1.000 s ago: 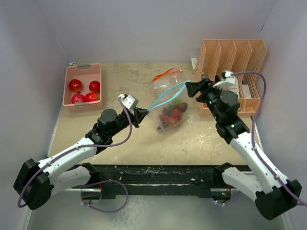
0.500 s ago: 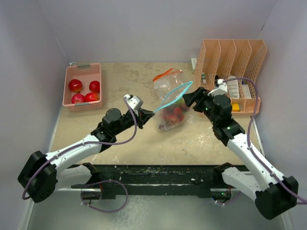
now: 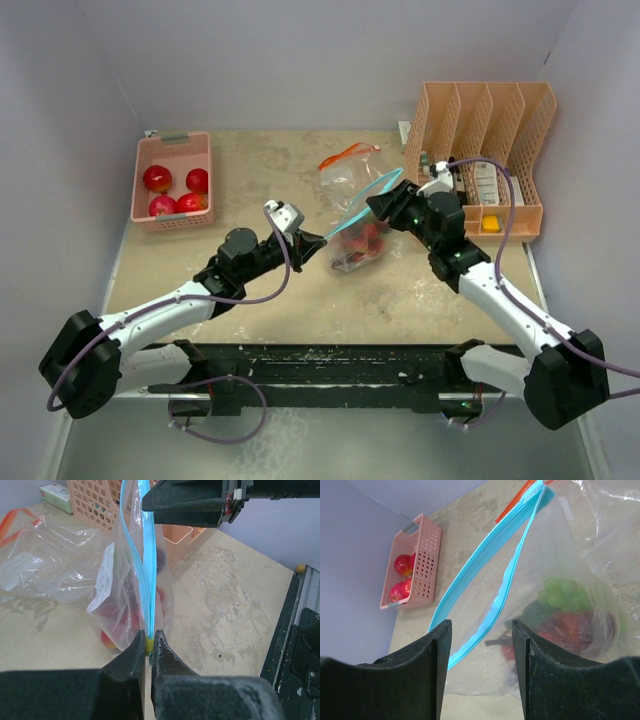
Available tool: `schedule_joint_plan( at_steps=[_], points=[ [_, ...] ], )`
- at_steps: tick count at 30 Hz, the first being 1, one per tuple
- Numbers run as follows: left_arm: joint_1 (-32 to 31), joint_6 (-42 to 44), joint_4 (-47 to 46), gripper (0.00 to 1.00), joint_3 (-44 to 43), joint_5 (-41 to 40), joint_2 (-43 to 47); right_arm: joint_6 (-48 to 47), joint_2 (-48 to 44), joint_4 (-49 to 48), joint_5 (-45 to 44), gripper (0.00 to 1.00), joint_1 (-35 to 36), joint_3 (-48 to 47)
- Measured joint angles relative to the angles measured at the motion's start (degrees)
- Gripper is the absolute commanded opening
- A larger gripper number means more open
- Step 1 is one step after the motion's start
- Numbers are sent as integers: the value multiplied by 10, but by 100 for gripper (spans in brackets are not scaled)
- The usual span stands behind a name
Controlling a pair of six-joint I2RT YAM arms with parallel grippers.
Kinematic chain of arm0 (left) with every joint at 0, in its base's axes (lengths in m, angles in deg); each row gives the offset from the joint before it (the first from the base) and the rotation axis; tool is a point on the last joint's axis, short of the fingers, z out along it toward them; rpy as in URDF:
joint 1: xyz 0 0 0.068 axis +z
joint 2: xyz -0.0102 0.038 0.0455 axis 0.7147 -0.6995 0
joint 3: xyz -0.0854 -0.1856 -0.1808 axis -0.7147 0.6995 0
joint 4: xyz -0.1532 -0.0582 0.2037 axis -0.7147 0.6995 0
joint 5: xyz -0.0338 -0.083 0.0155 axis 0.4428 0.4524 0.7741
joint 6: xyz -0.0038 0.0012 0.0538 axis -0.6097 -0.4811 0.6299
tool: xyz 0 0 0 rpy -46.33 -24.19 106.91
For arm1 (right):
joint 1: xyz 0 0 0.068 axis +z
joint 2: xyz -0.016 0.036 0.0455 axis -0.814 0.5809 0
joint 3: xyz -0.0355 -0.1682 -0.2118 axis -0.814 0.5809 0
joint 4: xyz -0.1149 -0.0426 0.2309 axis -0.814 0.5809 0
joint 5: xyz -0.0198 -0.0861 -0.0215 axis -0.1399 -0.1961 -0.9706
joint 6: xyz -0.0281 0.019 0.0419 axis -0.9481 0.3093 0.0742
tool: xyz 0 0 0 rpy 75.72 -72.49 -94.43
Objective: Open the zip-top bag and remove the fake food
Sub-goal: Open the zipper of the food storage bag at the center of the board.
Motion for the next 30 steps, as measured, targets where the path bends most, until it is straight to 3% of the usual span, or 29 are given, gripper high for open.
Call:
schedule_joint_plan(
  at_steps=[3,10,11,15,16,17,18,21,26,30],
  points=[
    [0,0,-1,1,0,0,0,9,12,-14,8,49,1,7],
    [-3,0,-1,2,0,0,0,28,40,-48,13,3,3,22],
    [-3,1,-1,3,0,0,0,31,40,-51,12,0,3,23],
    [-4,3,-2,10,6,1,5,39,31,-64,11,0,4,33],
    [-4,4,-2,18,8,1,6,41,29,-66,12,0,4,34],
    [-5,6,-2,40,10,1,7,42,26,-68,13,0,5,34],
    [-5,9,-2,55,10,1,8,42,24,-70,13,0,5,34],
    [-6,11,-3,74,10,2,14,40,17,-74,11,0,5,37],
    [-6,10,15,79,-14,3,14,27,4,-73,10,0,6,50],
    [-6,11,40,81,-94,-2,-27,15,-11,-68,8,0,13,62]
  ],
)
